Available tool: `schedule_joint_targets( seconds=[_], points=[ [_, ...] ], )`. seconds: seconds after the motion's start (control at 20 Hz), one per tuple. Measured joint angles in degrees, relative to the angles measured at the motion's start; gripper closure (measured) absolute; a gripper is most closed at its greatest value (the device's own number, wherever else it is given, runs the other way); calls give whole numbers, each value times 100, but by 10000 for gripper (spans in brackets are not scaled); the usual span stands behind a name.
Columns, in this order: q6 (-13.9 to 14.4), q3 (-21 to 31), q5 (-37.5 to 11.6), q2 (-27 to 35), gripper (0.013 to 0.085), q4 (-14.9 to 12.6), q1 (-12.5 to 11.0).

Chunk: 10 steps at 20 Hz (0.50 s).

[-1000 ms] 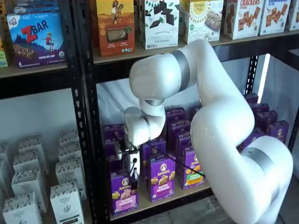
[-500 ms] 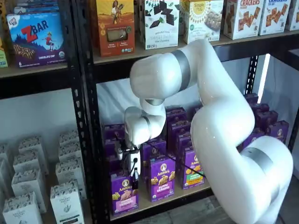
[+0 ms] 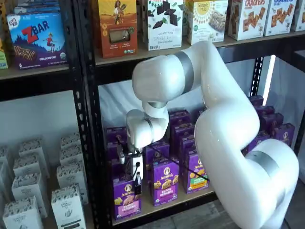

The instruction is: Pick up the purple box with a pink patch in the middle, on the bottom shelf, the first box from the left

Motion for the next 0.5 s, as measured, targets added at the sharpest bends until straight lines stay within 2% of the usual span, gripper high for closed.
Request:
schedule_joint_targets(
  seconds=[0.15,0.25,0.3,0.35,0.5],
  points=[
    [-19,-6,-16,12,330,34,12],
    [-26,-11,-22,17,410,49,19],
    [-25,-11,-30,19,410,50,20],
    [-27,-12,-35,21,450,56,22],
    [-7,-22,-38,29,490,36,24]
  ],
)
